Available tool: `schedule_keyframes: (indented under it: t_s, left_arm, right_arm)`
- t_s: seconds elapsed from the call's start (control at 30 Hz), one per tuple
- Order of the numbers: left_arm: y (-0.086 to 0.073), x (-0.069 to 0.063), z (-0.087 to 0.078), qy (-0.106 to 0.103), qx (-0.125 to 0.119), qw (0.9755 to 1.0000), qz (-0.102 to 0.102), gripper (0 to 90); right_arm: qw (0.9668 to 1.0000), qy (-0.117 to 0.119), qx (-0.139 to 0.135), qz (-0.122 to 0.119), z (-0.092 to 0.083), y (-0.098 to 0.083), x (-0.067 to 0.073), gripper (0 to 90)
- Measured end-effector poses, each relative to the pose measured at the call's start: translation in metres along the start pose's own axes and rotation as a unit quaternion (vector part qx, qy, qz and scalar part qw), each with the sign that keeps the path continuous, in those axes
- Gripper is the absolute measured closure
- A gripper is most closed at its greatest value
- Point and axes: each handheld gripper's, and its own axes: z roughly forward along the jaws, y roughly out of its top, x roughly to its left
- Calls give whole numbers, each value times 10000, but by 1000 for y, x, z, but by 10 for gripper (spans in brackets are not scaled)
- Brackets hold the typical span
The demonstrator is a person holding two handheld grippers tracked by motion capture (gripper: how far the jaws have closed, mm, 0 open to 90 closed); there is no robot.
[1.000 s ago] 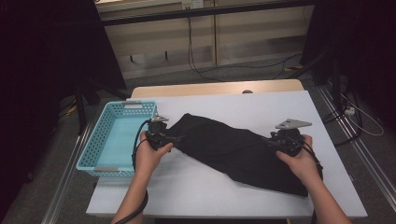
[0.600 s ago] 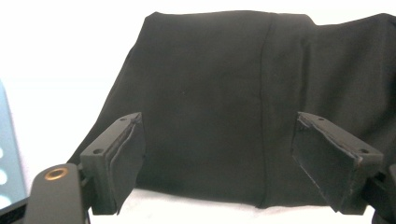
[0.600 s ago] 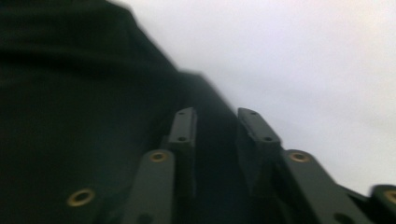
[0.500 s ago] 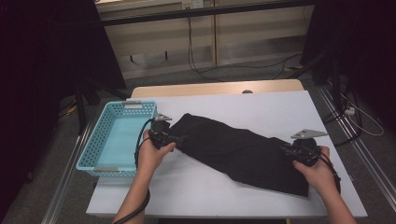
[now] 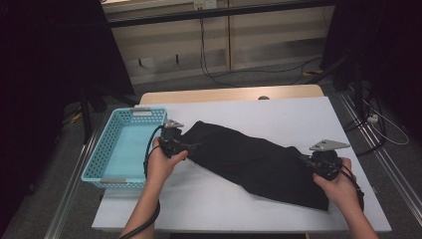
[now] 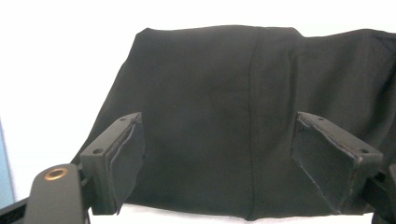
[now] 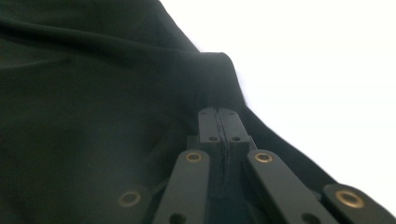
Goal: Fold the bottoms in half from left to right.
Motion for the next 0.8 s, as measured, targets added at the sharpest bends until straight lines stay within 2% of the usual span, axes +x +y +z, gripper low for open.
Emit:
schedule_keyframes:
  t_s: [0.13, 0.23, 0.4, 0.47, 0.53, 0.57, 0.67, 0.73, 0.8]
  left_arm:
    - [1, -1, 0, -2, 5, 10000, 16, 180]
    - [1, -2, 1, -19, 37, 10000, 34, 180]
    - [2, -4, 2, -39, 59, 10000, 63, 180]
    - [2, -4, 3, -36, 47, 10000, 46, 180]
    - [1, -4, 4, -24, 27, 10000, 17, 180]
    - [1, -4, 4, -17, 41, 10000, 58, 180]
    - [1, -2, 3, 19, 38, 10000, 53, 180]
    - [1, -1, 3, 68, 26, 10000, 21, 180]
    - [1, 1, 2, 120, 19, 9999, -32, 180]
  right_arm:
    - [9999, -32, 86, -75, -9, -7, 2, 886]
    - [9998, -54, 172, -90, -9, -13, 2, 854]
    - [9999, 154, -34, -57, -9, -11, 9, 760]
    - [9997, 226, -19, -121, -5, -11, 14, 744]
    - [9995, 231, 163, -169, 3, -13, 18, 751]
    - [9992, 184, 271, -222, 7, -14, 18, 781]
    - [9988, 332, 321, -159, 11, -14, 17, 900]
    - [9984, 280, 397, -273, 10, -13, 17, 900]
    - [9987, 262, 377, -207, 8, -14, 14, 900]
